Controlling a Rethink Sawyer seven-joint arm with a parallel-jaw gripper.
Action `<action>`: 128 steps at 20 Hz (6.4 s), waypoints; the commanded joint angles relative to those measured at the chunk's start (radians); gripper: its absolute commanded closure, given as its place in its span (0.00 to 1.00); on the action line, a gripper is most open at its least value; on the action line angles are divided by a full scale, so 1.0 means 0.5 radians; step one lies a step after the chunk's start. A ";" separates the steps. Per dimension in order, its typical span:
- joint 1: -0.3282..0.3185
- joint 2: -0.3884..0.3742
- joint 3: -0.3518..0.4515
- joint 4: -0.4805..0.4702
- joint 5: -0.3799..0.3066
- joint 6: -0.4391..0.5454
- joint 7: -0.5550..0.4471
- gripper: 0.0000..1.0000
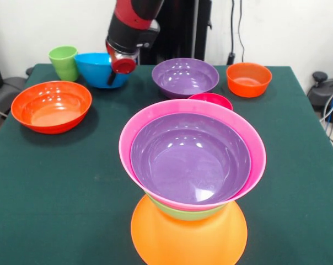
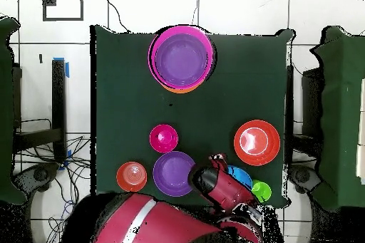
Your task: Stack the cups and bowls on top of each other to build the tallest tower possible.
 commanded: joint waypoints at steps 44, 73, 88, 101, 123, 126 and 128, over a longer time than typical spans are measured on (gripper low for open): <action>0.327 0.236 -0.329 -1.930 0.036 2.433 0.513 1.00; 0.254 0.666 -0.600 -2.783 0.320 3.153 1.010 1.00; 0.257 0.833 -0.746 -3.024 0.469 3.278 1.207 1.00; 0.413 0.603 -0.643 -2.314 0.277 2.881 0.855 1.00; 0.304 0.364 -0.628 -2.344 0.304 3.076 0.775 1.00; 0.264 0.360 -0.639 -2.418 0.299 3.115 0.756 1.00; 0.237 0.364 -0.647 -2.480 0.301 3.151 0.756 1.00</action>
